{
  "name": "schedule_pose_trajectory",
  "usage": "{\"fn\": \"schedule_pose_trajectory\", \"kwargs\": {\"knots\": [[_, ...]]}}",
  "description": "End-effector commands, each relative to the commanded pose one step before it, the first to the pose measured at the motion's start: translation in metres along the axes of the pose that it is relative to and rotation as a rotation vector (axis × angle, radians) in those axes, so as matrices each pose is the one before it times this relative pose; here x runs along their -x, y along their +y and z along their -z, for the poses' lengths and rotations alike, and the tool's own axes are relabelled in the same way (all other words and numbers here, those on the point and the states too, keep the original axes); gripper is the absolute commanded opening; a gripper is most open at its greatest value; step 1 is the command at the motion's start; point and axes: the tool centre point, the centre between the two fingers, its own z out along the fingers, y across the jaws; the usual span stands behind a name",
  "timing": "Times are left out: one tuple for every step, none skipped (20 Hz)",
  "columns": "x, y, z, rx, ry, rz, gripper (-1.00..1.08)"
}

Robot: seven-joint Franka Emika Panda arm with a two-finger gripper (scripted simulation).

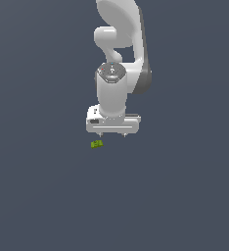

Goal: Pick up the object and move it to a goal position.

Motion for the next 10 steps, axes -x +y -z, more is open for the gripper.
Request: {"fn": "schedule_pose_trajectory", "kwargs": {"knots": [[0.0, 0.00001, 0.0, 0.0, 0.0, 0.0, 1.0], [-0.00017, 0.00032, 0.00038, 0.00018, 0.00052, -0.00106, 1.0], [-0.00049, 0.00114, 0.00121, 0.00054, 0.00165, -0.00343, 1.0], [-0.00084, 0.0019, 0.00203, 0.00091, 0.00277, -0.00566, 1.0], [-0.00122, 0.00269, 0.00292, 0.0013, 0.00396, -0.00786, 1.0], [-0.00161, 0.00353, 0.0039, 0.00174, 0.00523, -0.00989, 1.0], [-0.00157, 0.00333, 0.00378, 0.00169, 0.005, -0.00875, 1.0], [-0.00135, 0.00278, 0.00328, 0.00148, 0.00425, -0.00664, 1.0], [-0.00112, 0.00223, 0.00277, 0.00127, 0.00349, -0.00453, 1.0], [-0.00088, 0.00162, 0.00217, 0.00102, 0.00262, -0.00233, 1.0]]}}
